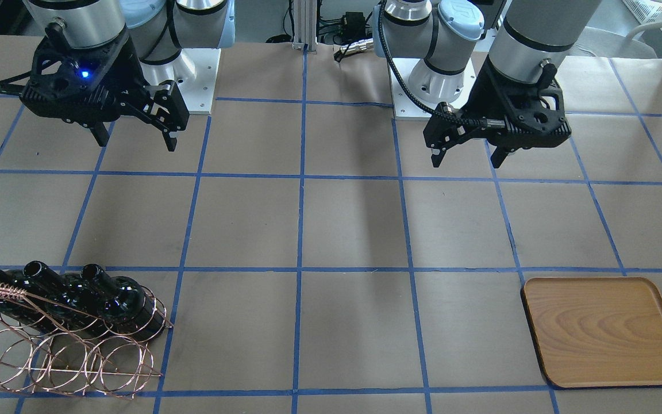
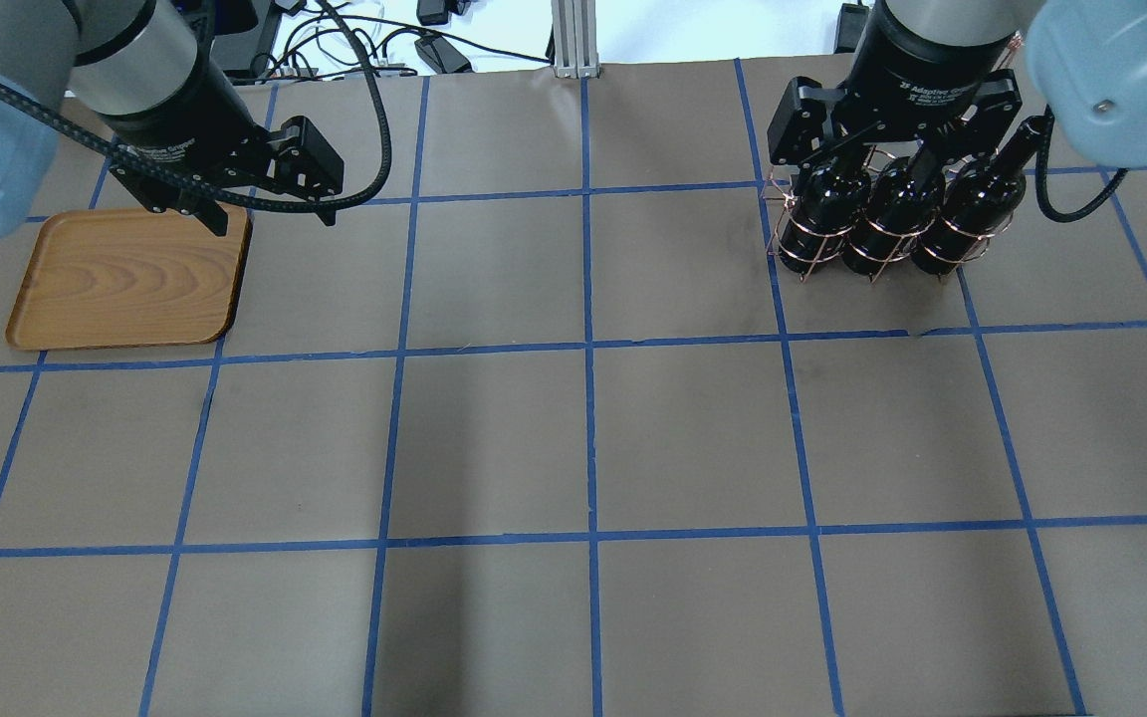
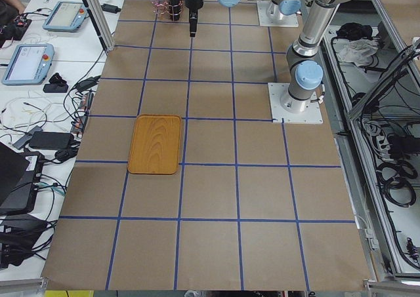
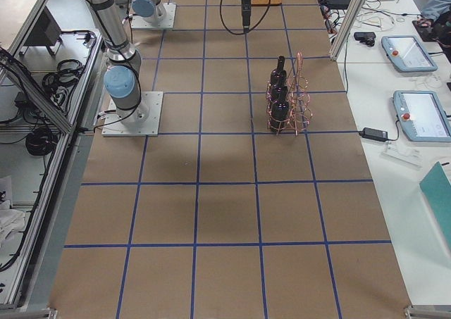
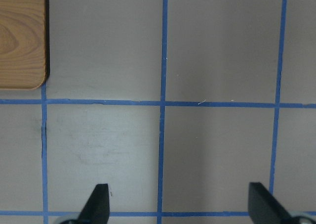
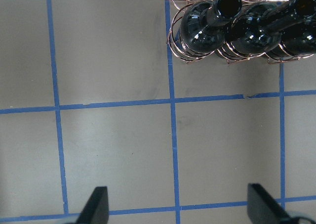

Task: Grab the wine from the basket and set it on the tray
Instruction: 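Lower the right gripper over the copper wine rack toward the bottles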

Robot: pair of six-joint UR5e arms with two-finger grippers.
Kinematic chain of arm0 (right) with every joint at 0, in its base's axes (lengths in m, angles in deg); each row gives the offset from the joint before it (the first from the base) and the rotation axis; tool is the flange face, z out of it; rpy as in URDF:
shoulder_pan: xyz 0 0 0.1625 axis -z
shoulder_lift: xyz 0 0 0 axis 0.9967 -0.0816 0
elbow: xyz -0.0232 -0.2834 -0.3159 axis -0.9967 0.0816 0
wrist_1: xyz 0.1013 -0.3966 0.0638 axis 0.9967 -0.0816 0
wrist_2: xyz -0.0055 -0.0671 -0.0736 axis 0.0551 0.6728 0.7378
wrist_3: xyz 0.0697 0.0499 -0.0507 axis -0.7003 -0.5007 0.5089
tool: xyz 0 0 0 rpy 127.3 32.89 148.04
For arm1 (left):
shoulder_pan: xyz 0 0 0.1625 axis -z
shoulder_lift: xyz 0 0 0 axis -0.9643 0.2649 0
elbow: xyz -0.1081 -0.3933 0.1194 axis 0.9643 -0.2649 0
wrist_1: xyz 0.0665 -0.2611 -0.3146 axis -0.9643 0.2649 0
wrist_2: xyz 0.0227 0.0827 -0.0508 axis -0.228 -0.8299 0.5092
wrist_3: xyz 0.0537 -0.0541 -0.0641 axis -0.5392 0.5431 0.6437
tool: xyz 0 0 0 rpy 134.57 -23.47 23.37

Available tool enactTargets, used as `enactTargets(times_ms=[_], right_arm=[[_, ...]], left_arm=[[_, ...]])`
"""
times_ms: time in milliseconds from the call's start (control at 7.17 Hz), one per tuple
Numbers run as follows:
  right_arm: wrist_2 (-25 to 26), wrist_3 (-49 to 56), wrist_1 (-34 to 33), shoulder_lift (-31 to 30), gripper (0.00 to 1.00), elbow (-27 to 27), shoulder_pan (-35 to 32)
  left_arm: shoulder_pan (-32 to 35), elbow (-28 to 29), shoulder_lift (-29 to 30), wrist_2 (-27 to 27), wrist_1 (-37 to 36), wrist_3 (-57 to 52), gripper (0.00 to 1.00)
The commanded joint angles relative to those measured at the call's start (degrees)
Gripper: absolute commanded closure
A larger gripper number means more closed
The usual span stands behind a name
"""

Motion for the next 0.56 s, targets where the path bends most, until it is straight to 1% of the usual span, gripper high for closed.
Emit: enactTargets(times_ms=[0,419], right_arm=[[-0.04,0.64,-0.12,0.0,0.0,0.0,0.0],[-0.21,1.09,-0.64,0.79,0.0,0.69,0.43]], left_arm=[[0.03,0.01,-1.49,0.2,3.25,-0.19,0.0],[-0.67,-0.08,-1.5,0.02,3.44,-0.28,0.0]])
